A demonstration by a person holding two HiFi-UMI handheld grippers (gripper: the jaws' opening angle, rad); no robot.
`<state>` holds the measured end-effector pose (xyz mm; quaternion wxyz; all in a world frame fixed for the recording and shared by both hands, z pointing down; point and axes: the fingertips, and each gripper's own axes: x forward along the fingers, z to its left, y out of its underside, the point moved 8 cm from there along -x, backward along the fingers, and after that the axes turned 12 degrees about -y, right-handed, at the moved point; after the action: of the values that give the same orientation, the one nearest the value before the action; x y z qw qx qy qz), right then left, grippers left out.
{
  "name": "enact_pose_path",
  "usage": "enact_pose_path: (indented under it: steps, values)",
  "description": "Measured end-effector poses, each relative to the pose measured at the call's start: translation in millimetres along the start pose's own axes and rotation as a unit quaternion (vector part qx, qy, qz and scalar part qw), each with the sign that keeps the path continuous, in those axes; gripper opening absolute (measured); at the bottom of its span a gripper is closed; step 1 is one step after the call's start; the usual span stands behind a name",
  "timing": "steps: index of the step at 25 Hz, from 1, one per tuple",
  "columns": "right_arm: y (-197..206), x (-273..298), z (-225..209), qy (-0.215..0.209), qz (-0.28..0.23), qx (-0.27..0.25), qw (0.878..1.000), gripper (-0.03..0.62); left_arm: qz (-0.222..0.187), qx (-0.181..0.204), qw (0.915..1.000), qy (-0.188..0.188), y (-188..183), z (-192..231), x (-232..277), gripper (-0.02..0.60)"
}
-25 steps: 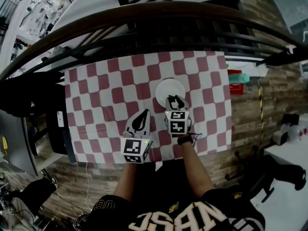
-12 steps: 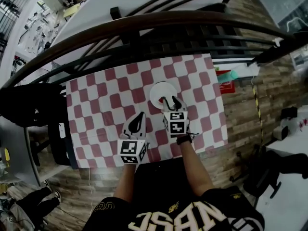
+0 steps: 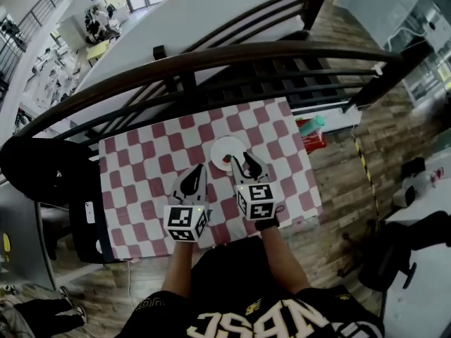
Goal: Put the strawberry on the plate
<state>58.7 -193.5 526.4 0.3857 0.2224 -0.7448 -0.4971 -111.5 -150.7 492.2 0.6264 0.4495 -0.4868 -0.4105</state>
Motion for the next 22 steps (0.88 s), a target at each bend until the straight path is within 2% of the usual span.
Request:
enact_pose_path:
  steps: [7,11,22]
  values:
    - [-29.9,-45.3,33.4,0.014,-0.058,-0.047,0.997,0.127,-0.046,0.004,0.9987,0.02,-30.2,-12.1,-33.6,0.009]
    - [-40.2,-64.9,44.3,0.017,-0.083,-0.047,0.995,0.109,-0.066,0.006,0.9975,0.025,-38.8,-16.3,-48.8,0.009]
    - [-55.4,-91.1,72.9,0.014,-0.118,-0.058,0.991,0.044,-0.089,0.019,0.995,0.041,-49.4,-27.8,-64.7,0.009]
